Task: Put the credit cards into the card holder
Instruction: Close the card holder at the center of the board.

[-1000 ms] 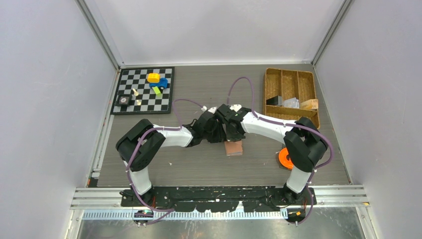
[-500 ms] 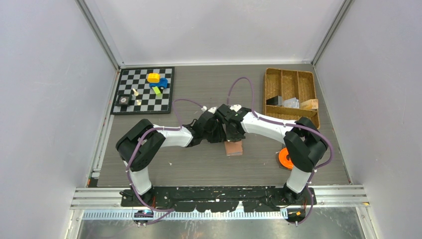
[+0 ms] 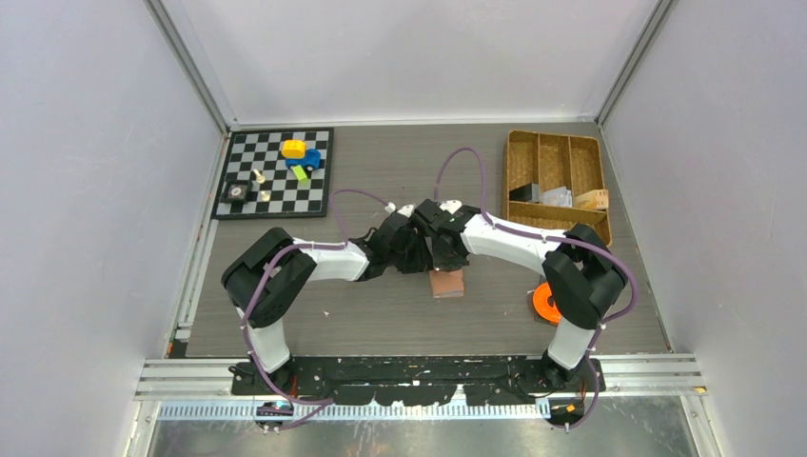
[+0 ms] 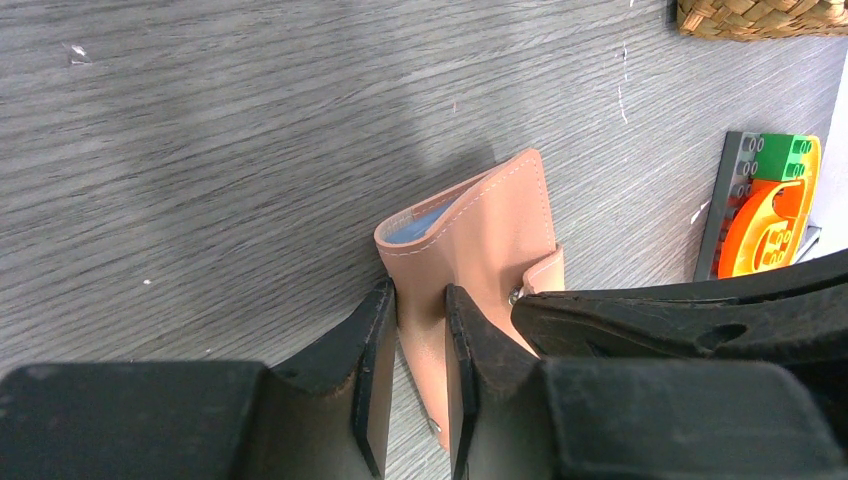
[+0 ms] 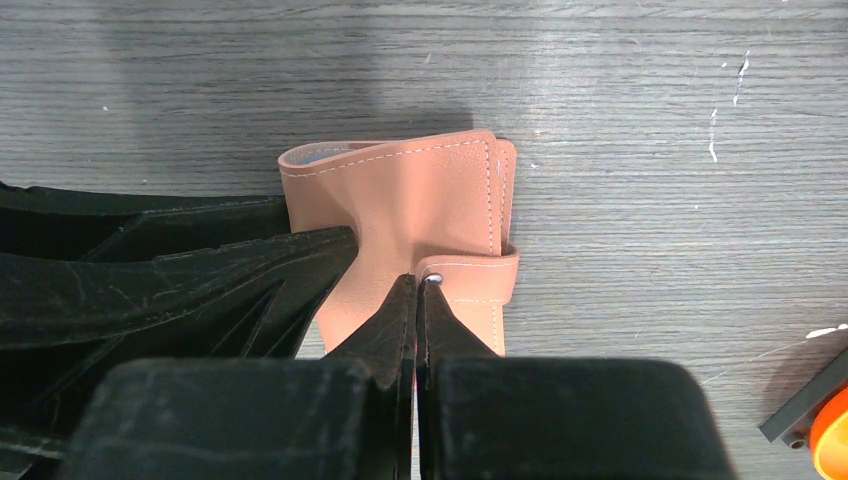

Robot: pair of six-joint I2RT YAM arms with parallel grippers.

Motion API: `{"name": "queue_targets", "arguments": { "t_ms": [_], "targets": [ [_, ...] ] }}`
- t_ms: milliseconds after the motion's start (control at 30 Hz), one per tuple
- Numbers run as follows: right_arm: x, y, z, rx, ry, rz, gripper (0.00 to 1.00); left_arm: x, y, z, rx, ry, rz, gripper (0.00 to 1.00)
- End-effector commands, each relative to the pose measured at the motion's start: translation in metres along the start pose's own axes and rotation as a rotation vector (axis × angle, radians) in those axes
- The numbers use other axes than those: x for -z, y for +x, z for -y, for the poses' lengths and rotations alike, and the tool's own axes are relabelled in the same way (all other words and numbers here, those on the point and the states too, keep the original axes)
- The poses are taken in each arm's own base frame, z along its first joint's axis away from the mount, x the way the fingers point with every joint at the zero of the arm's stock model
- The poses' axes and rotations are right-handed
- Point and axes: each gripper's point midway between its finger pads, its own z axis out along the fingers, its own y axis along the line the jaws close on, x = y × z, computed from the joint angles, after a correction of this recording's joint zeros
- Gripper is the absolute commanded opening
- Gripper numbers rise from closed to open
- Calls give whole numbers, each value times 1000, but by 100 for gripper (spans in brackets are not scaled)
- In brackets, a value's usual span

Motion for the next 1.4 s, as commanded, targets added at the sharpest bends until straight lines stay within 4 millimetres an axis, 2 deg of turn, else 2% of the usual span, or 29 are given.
{"name": "queue_targets", "arguments": {
  "t_ms": [0, 367, 467, 700, 900, 1067, 1233, 1367],
  "targets": [
    [-16, 55, 16, 74, 92, -153, 0, -6, 38, -36, -42, -130, -130, 23],
    [-20, 63, 23, 62, 121, -173, 1, -2, 36, -36, -20, -131, -101, 23],
    [-9, 54, 23, 42, 91, -120, 0, 4, 29, -31, -32, -109, -68, 28],
    [30, 26, 13, -9, -56, 25, 1, 28, -3, -2, -143, -74, -14, 38],
    [44, 15, 19, -11, -102, 103, 1, 50, -13, 14, -153, -35, 16, 45],
    [43, 10, 25, -46, -179, 102, 1, 42, -1, 26, -105, 47, -27, 49],
    [32, 11, 24, -98, -304, 67, 1, 23, 22, 23, -99, 65, -106, 50],
    [34, 12, 22, -110, -379, 72, 1, 13, 35, 20, -95, 67, -137, 52]
  ]
}}
